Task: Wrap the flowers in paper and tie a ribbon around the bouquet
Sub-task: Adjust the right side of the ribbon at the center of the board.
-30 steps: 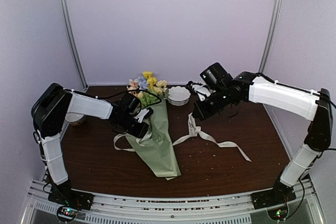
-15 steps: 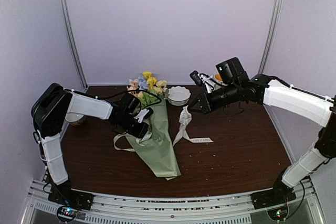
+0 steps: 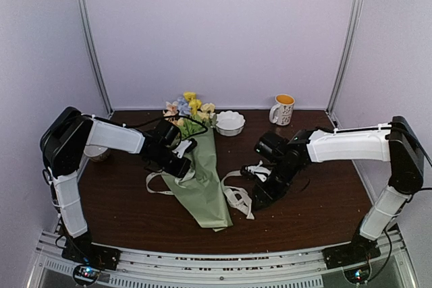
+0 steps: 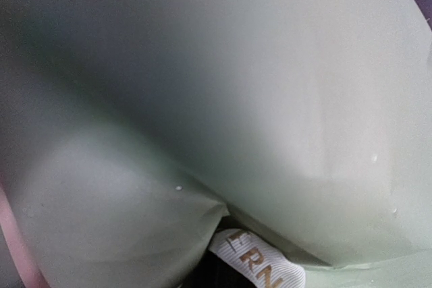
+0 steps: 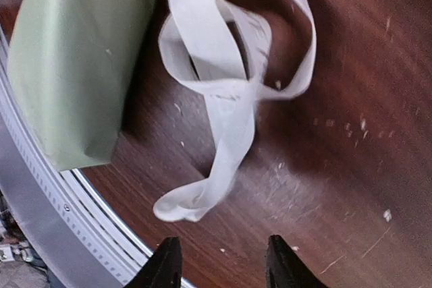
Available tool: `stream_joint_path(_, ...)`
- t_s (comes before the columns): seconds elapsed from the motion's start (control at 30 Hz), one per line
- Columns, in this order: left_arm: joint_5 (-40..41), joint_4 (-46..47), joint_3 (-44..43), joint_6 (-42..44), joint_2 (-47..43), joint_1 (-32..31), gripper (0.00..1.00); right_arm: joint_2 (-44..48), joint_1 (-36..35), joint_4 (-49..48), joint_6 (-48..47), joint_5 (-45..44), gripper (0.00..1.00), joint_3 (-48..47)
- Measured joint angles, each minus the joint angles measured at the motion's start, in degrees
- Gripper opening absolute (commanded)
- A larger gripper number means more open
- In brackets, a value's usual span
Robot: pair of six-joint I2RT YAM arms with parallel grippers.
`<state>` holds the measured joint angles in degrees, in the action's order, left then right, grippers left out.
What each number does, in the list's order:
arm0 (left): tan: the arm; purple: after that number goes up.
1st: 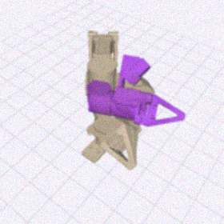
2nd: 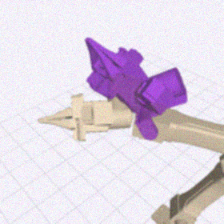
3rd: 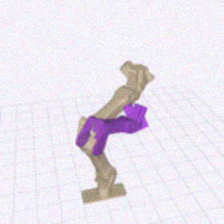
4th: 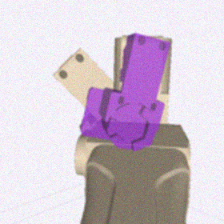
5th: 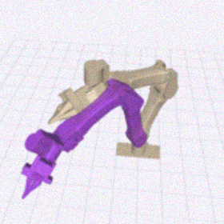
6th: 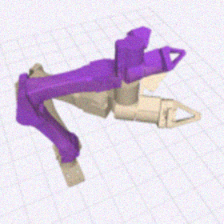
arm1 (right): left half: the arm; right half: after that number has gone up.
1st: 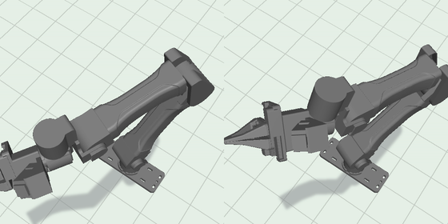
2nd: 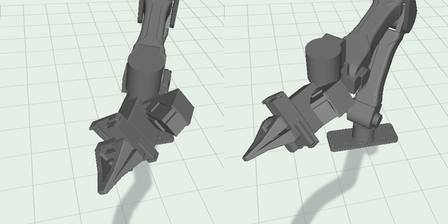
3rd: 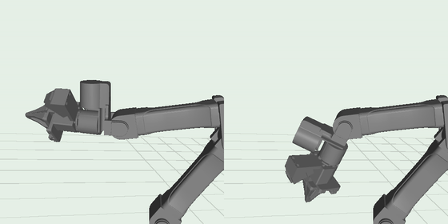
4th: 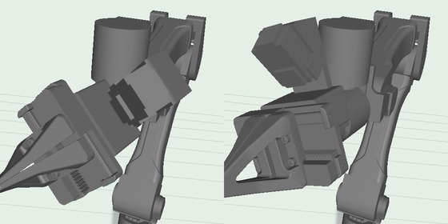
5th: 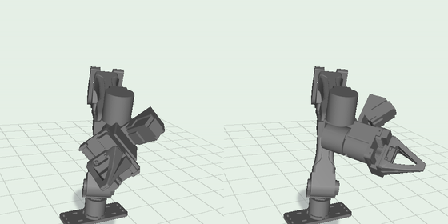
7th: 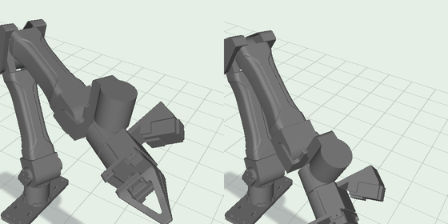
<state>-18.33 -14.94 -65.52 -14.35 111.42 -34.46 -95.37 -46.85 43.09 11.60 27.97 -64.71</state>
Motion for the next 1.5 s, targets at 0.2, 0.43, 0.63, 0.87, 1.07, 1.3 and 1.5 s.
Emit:
stream_joint_path(0.2,-0.04,-0.02,0.00,0.35,0.00,0.02,0.00,0.55,-0.59,4.39,-0.70,-4.20,0.34,1.27)
stream_joint_path(0.43,-0.11,-0.02,0.00,0.39,0.00,0.02,0.00,-1.92,-0.50,1.66,0.81,-9.53,0.26,-8.81)
stream_joint_path(0.63,-0.11,-0.02,0.00,0.39,0.02,0.04,0.00,-4.37,-6.99,-3.48,0.57,-7.26,0.23,-12.50)
stream_joint_path(0.87,-0.33,0.00,0.02,0.39,0.02,0.15,0.00,-14.36,-7.41,-4.70,1.44,-8.44,0.20,-13.75)
stream_joint_path(1.07,-0.55,0.02,0.04,0.39,0.02,0.24,0.00,-17.40,-6.64,-4.22,1.86,-10.47,0.29,-13.75)
stream_joint_path(1.3,-0.57,0.02,0.07,0.42,0.04,0.28,0.00,-17.40,-6.84,-4.74,0.33,-8.63,0.34,-12.02)
stream_joint_path(1.5,-0.57,0.04,0.11,0.42,0.04,0.28,0.00,-17.46,-6.97,-4.81,-0.79,-8.68,0.30,-11.63)
